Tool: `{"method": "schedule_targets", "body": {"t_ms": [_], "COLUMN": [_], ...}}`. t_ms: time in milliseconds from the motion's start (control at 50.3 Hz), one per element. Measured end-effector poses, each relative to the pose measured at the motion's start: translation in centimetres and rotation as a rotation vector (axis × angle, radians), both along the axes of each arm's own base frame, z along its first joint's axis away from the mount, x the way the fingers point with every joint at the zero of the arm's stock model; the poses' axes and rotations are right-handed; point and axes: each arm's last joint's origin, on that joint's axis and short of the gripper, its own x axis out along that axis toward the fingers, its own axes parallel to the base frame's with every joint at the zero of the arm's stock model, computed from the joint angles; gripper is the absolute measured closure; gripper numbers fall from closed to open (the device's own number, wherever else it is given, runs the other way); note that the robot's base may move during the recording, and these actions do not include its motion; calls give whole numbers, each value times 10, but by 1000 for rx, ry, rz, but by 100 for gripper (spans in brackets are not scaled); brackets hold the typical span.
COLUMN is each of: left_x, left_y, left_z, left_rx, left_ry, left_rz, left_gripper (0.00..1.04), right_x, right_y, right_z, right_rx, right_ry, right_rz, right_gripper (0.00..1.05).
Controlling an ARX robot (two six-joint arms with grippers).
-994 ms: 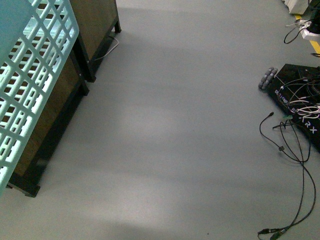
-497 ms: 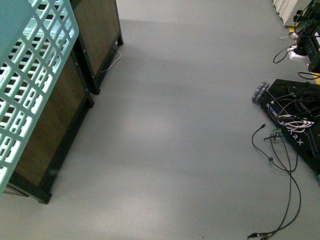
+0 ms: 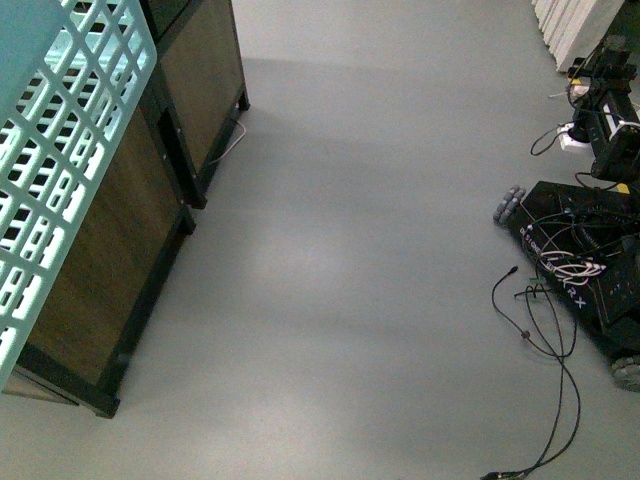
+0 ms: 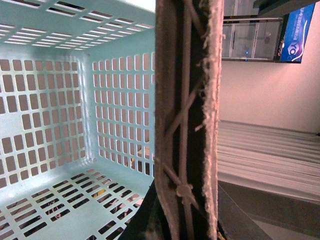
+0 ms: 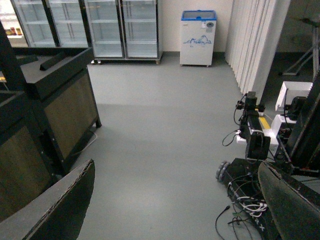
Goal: Pick lemon and mango into basket
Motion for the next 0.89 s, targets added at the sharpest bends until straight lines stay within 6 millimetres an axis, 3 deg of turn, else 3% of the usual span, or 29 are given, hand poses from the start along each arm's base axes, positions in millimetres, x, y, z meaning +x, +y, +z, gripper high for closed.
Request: {"method": "schedule_targets", "body": {"t_ms": [894], "left_x": [0], "left_y": [0], "left_z": [1], "left_rx": [-4], "left_ry": [-2], "left_rz": [-1], "left_gripper": [98], "right_x": [0], "right_y": [0], "right_z": [0], "right_rx": [0], "right_ry": [-2], "right_rz": [-2], "right_gripper": [9]}}
